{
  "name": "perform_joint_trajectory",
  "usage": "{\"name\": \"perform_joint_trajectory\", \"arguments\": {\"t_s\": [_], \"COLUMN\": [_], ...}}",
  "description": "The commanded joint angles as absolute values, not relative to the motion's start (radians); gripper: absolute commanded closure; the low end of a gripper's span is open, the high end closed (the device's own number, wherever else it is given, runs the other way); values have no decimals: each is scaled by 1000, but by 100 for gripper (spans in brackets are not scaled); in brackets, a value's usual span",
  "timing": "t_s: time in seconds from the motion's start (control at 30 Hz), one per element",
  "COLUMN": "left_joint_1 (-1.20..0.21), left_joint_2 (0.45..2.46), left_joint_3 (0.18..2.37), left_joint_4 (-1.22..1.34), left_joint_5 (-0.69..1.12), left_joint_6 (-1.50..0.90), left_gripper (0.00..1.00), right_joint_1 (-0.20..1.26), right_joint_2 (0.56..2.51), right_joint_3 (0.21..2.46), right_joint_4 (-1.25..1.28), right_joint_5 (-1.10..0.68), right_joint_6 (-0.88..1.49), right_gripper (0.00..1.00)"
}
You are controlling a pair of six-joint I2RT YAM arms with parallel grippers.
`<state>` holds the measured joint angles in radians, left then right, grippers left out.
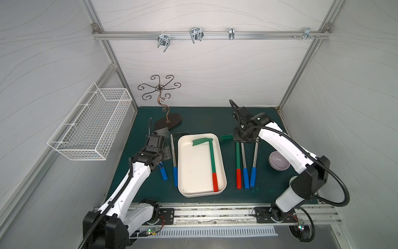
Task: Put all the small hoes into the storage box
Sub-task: Place the hoe in the storage box, then pick up the hoe from the center of the board.
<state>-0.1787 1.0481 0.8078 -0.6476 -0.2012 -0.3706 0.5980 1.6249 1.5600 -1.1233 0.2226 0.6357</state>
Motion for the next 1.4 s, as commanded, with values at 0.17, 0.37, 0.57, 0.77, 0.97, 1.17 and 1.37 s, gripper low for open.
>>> {"name": "perform_joint_trajectory", "arguments": {"t_s": [0.17,0.37,0.57,0.77,0.97,1.17,1.37], "left_joint_1": [-178,-178,-179,-178,-178,-178,-178], "left_joint_2": [1051,1049,1046,1043,1048,1044,1043], "left_joint_3": [848,847,846,846,848,847,847], "left_joint_4": [-647,-647,-647,-646,-647,-648,-647], "left_joint_5": [-213,-213,-213,-214,-214,-214,-217], "left_joint_6": [-379,-380,-380,-380,-379,-379,-377], "left_gripper": [31,31,31,31,31,31,31], "right_joint_1": [614,610,588,564,547,526,523], "right_joint_2": [1717,1836,1931,1934,1930,1987,2062], "right_joint_3": [1345,1371,1412,1415,1425,1458,1486], "right_joint_4": [-961,-954,-950,-941,-931,-923,-914], "right_joint_5": [126,148,185,209,196,183,171], "right_joint_6": [622,629,626,609,599,584,584], "right_gripper": [54,54,54,54,54,55,58]}}
